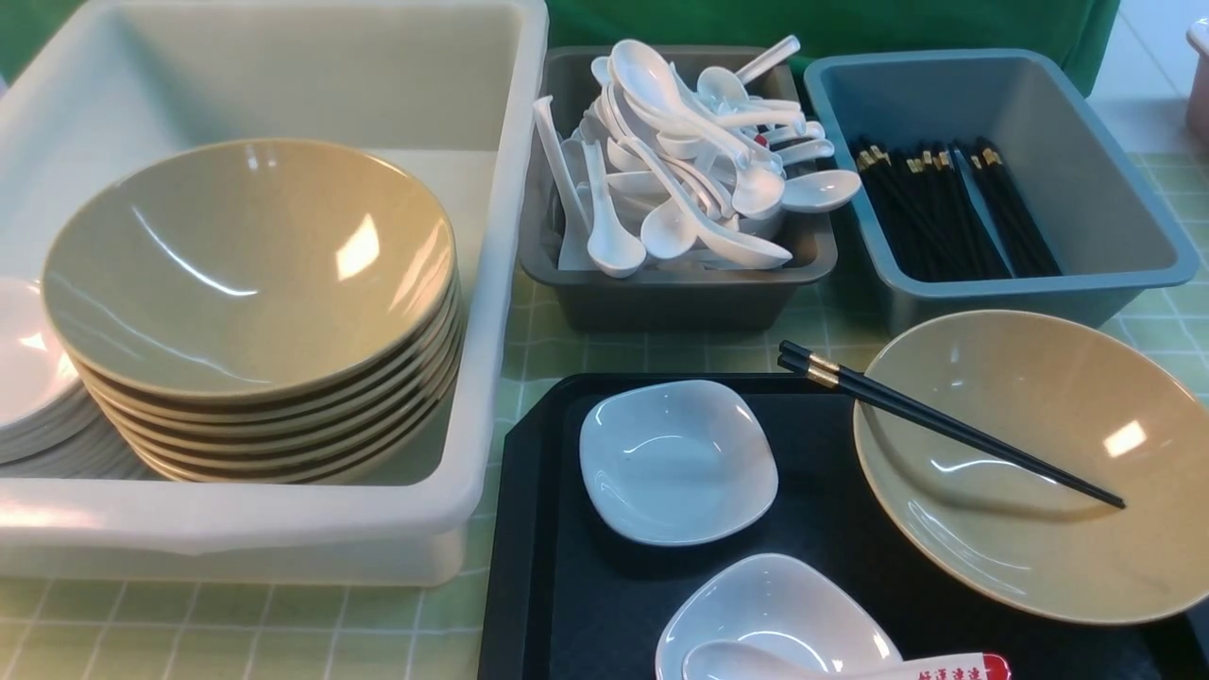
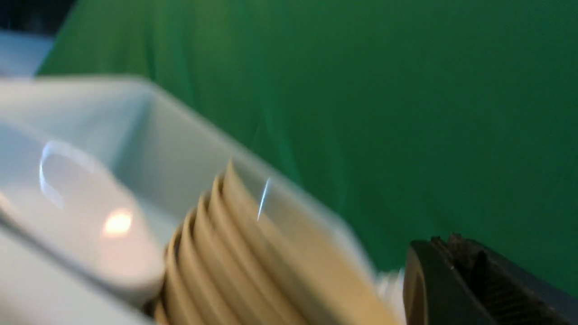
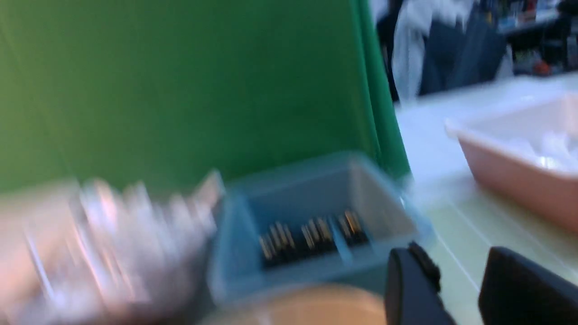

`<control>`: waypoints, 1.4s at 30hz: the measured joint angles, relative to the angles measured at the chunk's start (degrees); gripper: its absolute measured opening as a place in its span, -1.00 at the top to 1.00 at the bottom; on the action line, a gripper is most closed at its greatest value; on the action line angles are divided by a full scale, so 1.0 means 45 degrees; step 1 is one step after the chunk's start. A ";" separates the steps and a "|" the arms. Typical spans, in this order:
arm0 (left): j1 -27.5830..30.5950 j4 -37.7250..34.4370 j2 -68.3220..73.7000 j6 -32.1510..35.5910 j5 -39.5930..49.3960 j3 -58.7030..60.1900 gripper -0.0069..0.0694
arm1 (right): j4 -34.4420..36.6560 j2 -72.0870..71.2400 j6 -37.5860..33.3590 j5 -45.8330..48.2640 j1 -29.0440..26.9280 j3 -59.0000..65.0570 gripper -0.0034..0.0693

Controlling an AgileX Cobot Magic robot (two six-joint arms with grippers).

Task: On green table put chopsticks spoon bowls plates into blue grey white boxes.
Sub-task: 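Move the grippers toward the tableware on the black tray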

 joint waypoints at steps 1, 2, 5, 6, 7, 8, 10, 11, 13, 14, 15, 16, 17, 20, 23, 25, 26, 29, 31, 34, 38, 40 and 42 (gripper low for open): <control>0.0000 -0.0125 0.0000 -0.0210 -0.0608 0.0000 0.82 | 0.0011 0.0000 0.0395 -0.0785 0.0000 0.0000 0.26; 0.0000 -0.0151 0.0000 -0.0257 -0.0822 0.0000 0.82 | 0.0011 0.0000 0.0574 -0.1032 0.0000 0.0000 0.26; 0.0000 -0.0122 0.0000 -0.0814 -0.1319 -0.0929 0.82 | 0.0074 0.0000 0.1861 -0.1866 0.0000 -0.0350 0.26; 0.0000 -0.0093 0.0000 -0.0816 -0.1319 -0.1038 0.82 | 0.0089 0.0000 0.1906 -0.1850 0.0000 -0.0427 0.26; 0.0000 0.0177 0.0153 -0.0825 -0.1283 -0.1897 0.82 | 0.0090 0.0047 0.2089 -0.1700 0.0000 -0.1285 0.26; 0.0000 0.0224 0.0153 -0.0825 -0.1265 -0.2172 0.82 | 0.0090 0.0095 0.2090 -0.1641 0.0000 -0.1418 0.26; 0.0000 0.0937 0.1278 -0.0847 -0.0574 -0.4271 0.82 | 0.0090 0.0958 0.2119 -0.1275 0.0000 -0.3742 0.26; 0.0000 0.1196 0.2041 -0.0847 -0.0058 -0.5386 0.82 | 0.0090 0.1603 0.1922 -0.0972 0.0000 -0.4703 0.26; 0.0000 0.1471 0.2741 -0.0859 0.0653 -0.6367 0.82 | 0.0090 0.2326 0.1612 -0.0494 0.0000 -0.5895 0.26; 0.0000 0.1844 0.3489 -0.0857 0.1758 -0.7576 0.82 | 0.0090 0.3092 0.1199 0.0081 0.0000 -0.7094 0.26; 0.0000 0.2183 0.4242 -0.0857 0.2836 -0.8571 0.82 | 0.0090 0.3599 0.0806 0.0832 0.0000 -0.7874 0.26; 0.0000 0.2670 0.5451 -0.0805 0.4447 -0.9827 0.82 | 0.0090 0.4480 -0.0118 0.2131 0.0000 -0.9132 0.26; 0.0000 0.3109 0.6190 -0.0690 0.5565 -1.0710 0.82 | 0.0090 0.5103 -0.0914 0.3120 0.0000 -0.9903 0.26; 0.0000 0.4192 0.8096 -0.0062 0.8237 -1.1970 0.82 | 0.0066 0.6738 -0.3564 0.5463 0.0000 -1.1338 0.26; 0.0000 0.4818 0.9357 0.0255 0.9582 -1.2431 0.82 | 0.0055 0.7898 -0.5441 0.6819 0.0000 -1.1703 0.26; -0.0139 0.4450 1.0197 0.0456 1.0155 -1.2460 0.82 | 0.0055 0.8837 -0.6007 0.7947 0.0000 -1.1725 0.26; -0.0172 0.4381 1.0265 0.0456 1.0202 -1.2448 0.82 | 0.0055 0.8919 -0.6062 0.8045 0.0000 -1.1725 0.26; -0.1287 0.2756 1.1105 0.1897 1.0620 -1.2437 0.82 | 0.0370 1.0206 -0.7313 0.9409 0.0000 -1.1725 0.26; -0.2077 0.1784 1.1399 0.3041 1.0719 -1.2437 0.82 | 0.1087 1.0832 -0.8232 1.0096 0.0000 -1.1725 0.26; -0.3722 -0.0495 1.2093 0.5534 1.0748 -1.2434 0.82 | 0.3984 1.2441 -1.2151 1.1981 0.0000 -1.1763 0.26; -0.5147 -0.3145 1.2858 0.7776 1.0748 -1.2434 0.82 | 0.6474 1.4347 -1.6528 1.3488 0.0096 -1.1763 0.25; -0.5672 -0.4159 1.3204 0.8632 1.0734 -1.2434 0.82 | 0.6791 1.5024 -1.7975 1.3512 0.0346 -1.1763 0.22; -0.5900 -0.4562 1.3384 0.9121 1.0725 -1.2434 0.82 | 0.6861 1.5341 -1.8696 1.3501 0.0561 -1.1763 0.19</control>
